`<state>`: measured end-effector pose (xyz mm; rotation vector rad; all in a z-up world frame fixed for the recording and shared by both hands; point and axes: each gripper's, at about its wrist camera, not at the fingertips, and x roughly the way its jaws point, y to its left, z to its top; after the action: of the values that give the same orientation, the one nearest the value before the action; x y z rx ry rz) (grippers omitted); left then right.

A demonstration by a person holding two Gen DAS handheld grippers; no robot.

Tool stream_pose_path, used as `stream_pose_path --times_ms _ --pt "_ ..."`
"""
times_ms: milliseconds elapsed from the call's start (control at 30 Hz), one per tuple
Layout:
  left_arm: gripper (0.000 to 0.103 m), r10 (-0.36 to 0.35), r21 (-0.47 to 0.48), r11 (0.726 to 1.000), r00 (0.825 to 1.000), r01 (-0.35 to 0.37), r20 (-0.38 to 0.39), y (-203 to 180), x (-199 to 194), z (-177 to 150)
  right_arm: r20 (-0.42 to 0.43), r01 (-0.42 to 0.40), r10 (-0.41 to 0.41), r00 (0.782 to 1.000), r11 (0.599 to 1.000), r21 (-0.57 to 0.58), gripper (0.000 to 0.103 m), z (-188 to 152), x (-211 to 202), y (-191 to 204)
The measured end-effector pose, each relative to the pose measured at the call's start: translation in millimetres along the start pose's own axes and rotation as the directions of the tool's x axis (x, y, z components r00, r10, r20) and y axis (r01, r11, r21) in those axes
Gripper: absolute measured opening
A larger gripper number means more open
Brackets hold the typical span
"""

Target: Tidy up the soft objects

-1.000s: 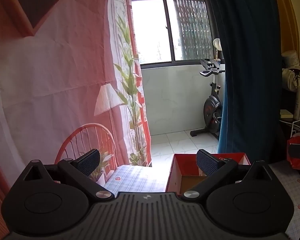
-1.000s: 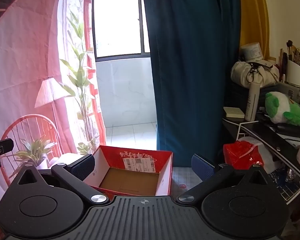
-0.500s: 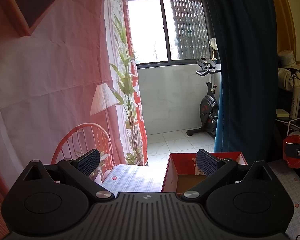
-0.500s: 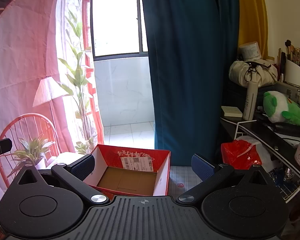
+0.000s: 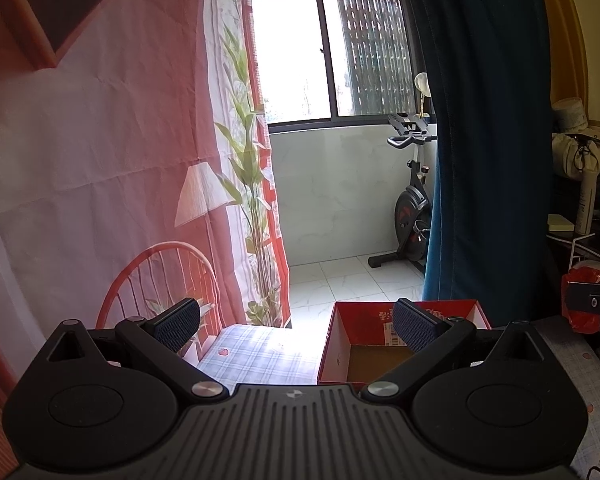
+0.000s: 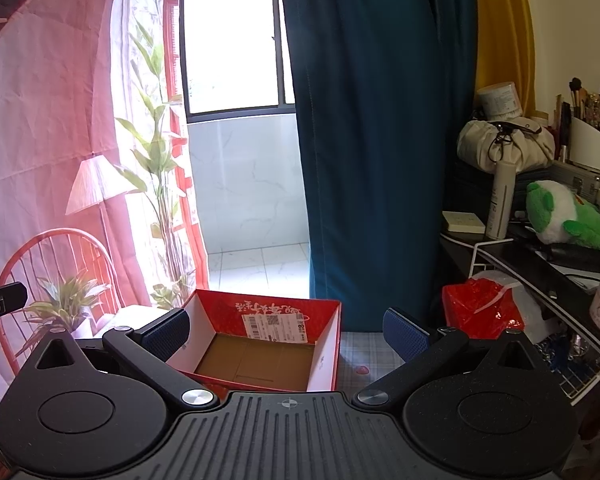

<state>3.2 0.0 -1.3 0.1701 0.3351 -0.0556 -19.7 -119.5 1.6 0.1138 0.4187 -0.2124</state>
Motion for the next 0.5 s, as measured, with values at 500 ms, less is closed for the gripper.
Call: stream_pose_path --times_ms 500 --pt "0.103 -0.010 0.003 1.000 1.000 0.010 -0.004 -2.1 3.4 -1.0 -0.004 0.000 0.000 1.000 1.000 0.001 0.103 -1.1 0.5 -0.9"
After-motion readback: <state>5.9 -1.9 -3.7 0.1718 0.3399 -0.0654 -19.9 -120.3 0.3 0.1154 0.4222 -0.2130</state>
